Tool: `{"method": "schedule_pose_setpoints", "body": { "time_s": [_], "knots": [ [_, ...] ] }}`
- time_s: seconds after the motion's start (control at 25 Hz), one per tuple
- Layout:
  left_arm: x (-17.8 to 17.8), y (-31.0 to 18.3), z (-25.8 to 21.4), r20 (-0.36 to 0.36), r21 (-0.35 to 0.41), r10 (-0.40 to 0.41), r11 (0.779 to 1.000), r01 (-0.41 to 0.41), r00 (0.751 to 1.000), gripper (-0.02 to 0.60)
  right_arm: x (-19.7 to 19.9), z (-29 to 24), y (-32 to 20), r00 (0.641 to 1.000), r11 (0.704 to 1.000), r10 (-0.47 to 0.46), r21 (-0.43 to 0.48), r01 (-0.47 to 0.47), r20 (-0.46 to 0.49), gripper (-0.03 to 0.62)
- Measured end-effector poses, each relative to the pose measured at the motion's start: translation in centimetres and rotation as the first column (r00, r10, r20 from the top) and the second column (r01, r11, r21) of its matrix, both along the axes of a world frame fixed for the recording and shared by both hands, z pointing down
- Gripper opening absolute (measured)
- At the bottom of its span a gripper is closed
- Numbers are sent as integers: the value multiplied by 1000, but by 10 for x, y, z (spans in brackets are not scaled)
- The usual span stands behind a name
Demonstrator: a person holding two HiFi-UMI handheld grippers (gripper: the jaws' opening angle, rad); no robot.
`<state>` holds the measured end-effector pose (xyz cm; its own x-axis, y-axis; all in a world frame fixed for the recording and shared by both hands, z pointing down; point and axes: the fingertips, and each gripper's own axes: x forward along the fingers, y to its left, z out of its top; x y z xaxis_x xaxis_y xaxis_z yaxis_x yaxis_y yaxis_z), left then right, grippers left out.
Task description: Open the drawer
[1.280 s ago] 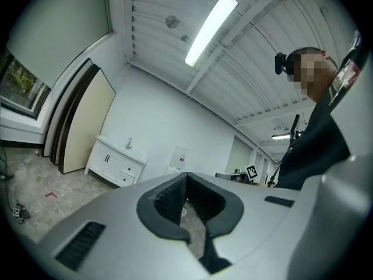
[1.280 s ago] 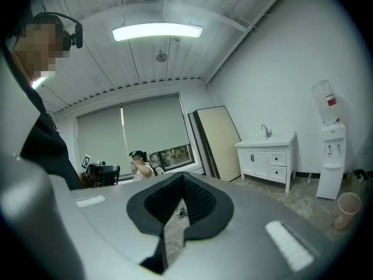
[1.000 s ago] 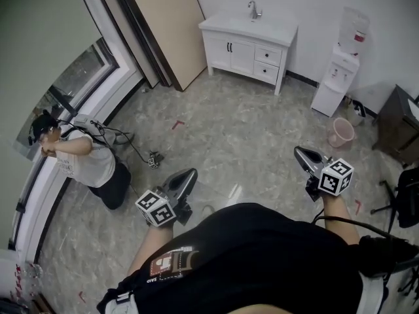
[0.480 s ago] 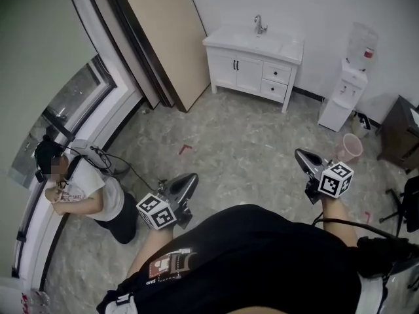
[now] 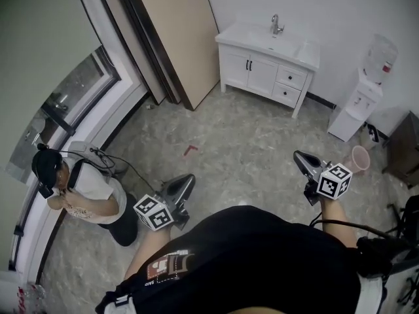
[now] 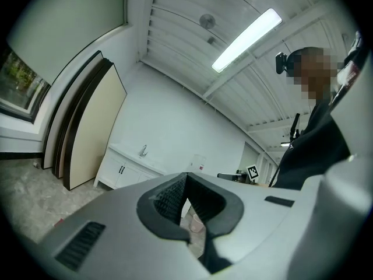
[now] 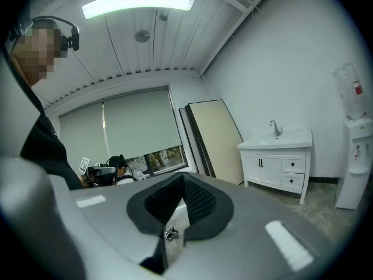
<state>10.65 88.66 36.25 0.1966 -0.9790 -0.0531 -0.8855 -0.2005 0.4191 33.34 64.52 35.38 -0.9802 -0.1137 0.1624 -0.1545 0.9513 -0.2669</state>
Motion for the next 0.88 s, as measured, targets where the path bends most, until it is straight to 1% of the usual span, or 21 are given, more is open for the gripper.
{"method": "schedule_pose_setpoints", "body": {
  "time_s": [0.2,0.28,0.36,0.48,0.6,0.72,0.88],
  "knots": [
    [-26,-51,0,9,-3,-75,997,75,997,-8,-47,7,-59,996,996,-94,-1,94,5,-5],
    [-38,-75,-2,4,-1,-113,994,113,994,-8,-65,9,-85,991,991,-132,-4,132,1,-4],
    [-43,-104,-7,3,-1,-135,991,135,991,-8,-78,8,-115,986,986,-164,-3,164,-5,-5],
    [-47,-154,-11,15,2,-148,989,148,989,-8,-91,-1,-166,981,981,-195,16,195,-5,-5],
    [-50,-206,-15,-9,10,-157,988,157,988,-8,-99,-8,-215,978,977,-210,20,210,-3,-5],
    [-49,-250,-12,-17,14,-144,990,144,989,-8,-104,-5,-254,976,976,-216,13,216,-11,-5],
    [-56,-295,-6,-26,-19,-136,991,136,990,-8,-114,4,-298,977,978,-210,-4,210,-20,-4]
  ]
}}
